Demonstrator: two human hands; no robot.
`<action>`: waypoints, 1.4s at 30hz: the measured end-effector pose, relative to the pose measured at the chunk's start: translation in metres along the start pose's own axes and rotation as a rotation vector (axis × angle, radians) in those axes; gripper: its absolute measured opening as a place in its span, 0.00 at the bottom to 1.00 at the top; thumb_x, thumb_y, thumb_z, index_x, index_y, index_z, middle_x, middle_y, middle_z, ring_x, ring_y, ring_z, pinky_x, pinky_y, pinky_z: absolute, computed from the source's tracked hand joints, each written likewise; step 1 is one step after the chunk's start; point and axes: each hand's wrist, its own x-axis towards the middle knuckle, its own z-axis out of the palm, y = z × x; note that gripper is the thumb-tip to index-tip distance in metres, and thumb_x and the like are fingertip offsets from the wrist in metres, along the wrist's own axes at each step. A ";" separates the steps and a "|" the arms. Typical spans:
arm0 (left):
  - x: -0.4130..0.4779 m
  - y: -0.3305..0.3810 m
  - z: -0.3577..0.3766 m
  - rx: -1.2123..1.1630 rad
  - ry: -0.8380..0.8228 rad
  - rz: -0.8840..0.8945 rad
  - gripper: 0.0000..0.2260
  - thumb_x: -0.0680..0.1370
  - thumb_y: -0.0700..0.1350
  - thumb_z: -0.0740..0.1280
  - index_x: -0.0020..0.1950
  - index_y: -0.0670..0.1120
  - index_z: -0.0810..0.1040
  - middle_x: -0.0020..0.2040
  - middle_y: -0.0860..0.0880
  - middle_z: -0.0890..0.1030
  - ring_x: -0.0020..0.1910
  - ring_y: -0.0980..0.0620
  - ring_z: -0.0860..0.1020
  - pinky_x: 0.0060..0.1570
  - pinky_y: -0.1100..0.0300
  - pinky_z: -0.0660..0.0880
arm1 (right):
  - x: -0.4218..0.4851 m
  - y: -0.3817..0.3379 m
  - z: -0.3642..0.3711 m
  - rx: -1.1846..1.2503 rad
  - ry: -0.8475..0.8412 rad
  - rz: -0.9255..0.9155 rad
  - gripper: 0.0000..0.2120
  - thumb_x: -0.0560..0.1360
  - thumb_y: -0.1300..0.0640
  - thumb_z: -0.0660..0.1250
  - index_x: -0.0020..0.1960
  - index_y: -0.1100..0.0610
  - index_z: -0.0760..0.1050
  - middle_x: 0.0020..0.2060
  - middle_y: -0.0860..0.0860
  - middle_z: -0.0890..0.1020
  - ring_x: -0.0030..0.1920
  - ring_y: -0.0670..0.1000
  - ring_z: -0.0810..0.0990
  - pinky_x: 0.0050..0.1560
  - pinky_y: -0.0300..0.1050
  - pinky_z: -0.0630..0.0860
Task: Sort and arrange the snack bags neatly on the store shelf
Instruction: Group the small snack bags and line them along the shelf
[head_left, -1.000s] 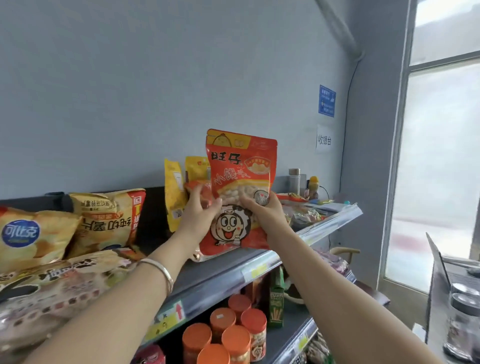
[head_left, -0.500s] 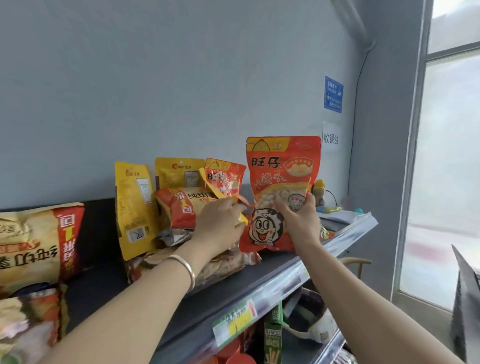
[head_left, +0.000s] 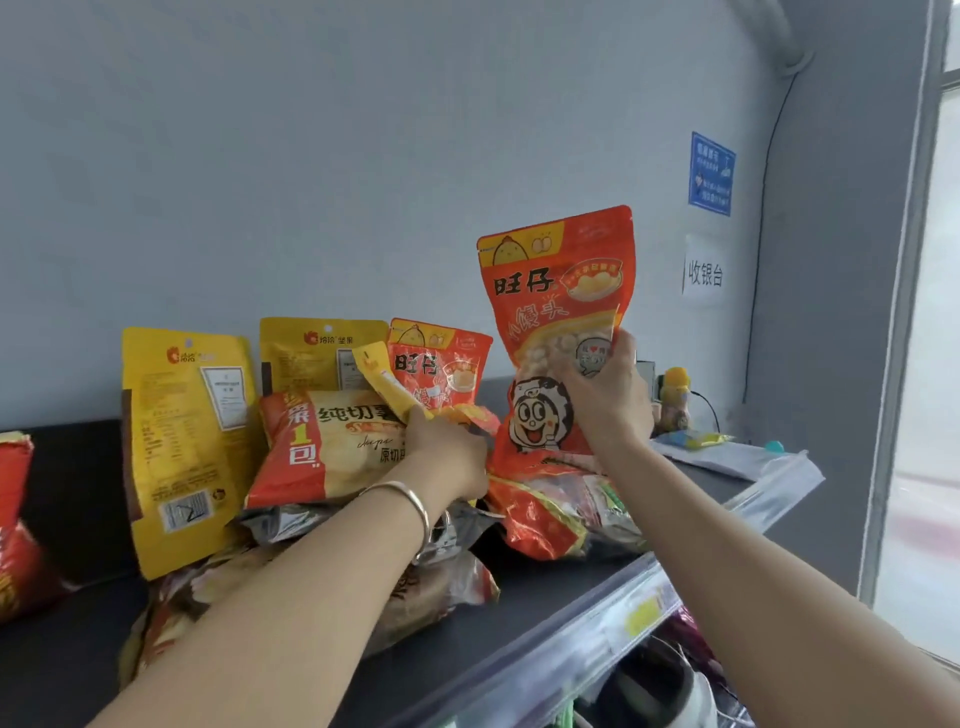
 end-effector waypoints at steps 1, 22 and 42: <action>0.006 0.003 0.000 0.023 -0.042 -0.015 0.15 0.77 0.56 0.57 0.58 0.51 0.75 0.62 0.50 0.76 0.65 0.45 0.69 0.65 0.40 0.56 | 0.005 0.001 0.006 0.002 -0.026 -0.013 0.28 0.75 0.36 0.62 0.68 0.48 0.60 0.55 0.52 0.80 0.51 0.58 0.79 0.43 0.48 0.70; -0.023 -0.058 0.038 -0.284 -0.069 -0.477 0.22 0.77 0.45 0.57 0.71 0.49 0.64 0.69 0.46 0.68 0.65 0.44 0.70 0.64 0.46 0.62 | 0.009 0.001 0.122 0.514 -0.517 0.044 0.31 0.72 0.42 0.70 0.68 0.50 0.62 0.58 0.50 0.78 0.57 0.55 0.79 0.54 0.52 0.78; 0.058 -0.025 0.061 -1.870 0.385 -1.088 0.41 0.76 0.48 0.68 0.76 0.35 0.44 0.75 0.36 0.58 0.73 0.39 0.60 0.68 0.48 0.62 | 0.013 0.030 0.115 -0.380 -0.909 -0.400 0.34 0.73 0.27 0.51 0.68 0.47 0.71 0.68 0.46 0.74 0.69 0.52 0.69 0.71 0.66 0.50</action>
